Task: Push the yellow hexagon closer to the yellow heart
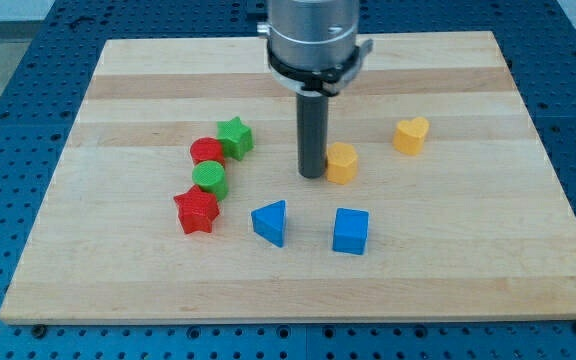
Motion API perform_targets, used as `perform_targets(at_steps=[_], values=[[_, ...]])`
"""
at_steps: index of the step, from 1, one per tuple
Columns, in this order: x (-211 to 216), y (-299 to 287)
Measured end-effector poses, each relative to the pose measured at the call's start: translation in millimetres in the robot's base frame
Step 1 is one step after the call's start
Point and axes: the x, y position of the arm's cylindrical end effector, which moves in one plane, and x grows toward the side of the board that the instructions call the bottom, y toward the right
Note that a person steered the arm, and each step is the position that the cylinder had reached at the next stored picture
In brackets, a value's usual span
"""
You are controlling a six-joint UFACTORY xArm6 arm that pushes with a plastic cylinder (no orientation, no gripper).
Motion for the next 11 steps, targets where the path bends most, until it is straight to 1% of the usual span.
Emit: perform_targets(at_steps=[1, 2, 3, 4, 5, 6, 7, 8, 10, 11], values=[[2.4, 7.6], [2.4, -6.3], [-6.1, -6.3], [-11.1, 4.9], [-11.1, 38.7], [-11.1, 52.9], [-3.4, 38.9], [0.3, 37.5], [8.5, 69.4], [-0.4, 82.5]])
